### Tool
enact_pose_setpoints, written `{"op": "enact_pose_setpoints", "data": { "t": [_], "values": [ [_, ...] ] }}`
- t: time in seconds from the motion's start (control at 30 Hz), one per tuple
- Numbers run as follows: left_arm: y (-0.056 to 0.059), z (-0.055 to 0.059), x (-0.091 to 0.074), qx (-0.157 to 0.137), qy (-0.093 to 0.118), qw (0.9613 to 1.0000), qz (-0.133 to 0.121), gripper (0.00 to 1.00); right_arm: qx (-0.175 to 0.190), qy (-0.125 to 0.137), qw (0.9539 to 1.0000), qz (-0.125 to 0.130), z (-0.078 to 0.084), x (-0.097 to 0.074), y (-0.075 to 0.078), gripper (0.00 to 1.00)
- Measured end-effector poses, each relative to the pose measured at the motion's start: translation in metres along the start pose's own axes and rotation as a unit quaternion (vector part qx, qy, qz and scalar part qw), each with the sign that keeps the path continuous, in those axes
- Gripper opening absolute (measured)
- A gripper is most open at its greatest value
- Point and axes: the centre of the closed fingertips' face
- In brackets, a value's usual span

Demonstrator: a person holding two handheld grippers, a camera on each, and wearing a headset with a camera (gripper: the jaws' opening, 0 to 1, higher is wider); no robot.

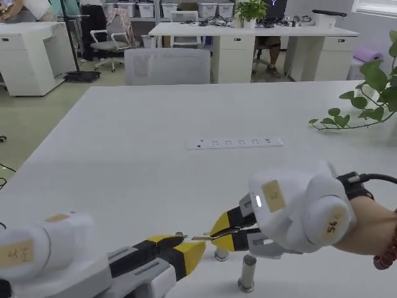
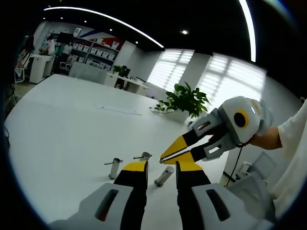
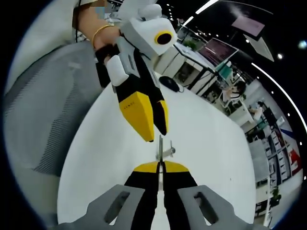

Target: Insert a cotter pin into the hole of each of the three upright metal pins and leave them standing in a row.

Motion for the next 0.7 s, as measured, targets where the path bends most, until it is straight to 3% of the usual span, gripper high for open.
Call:
{"op": "enact_pose_setpoints", "data": {
  "t": [0.7],
  "values": [
    [0.003, 0.006, 0.003, -0.027, -0.006, 0.9996, 0.001, 0.03, -0.011, 0.011, 0.9998, -0.008, -0.017, 0.001, -0.007, 0.03]
  ]
}}
Point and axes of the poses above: the centre of the closed fingertips' face, and the gripper's own axes: x roughly forward along the fingers, y roughly to its right, z roughly out of its underside, and after that the axes turned 9 degrees about -z, right-handed
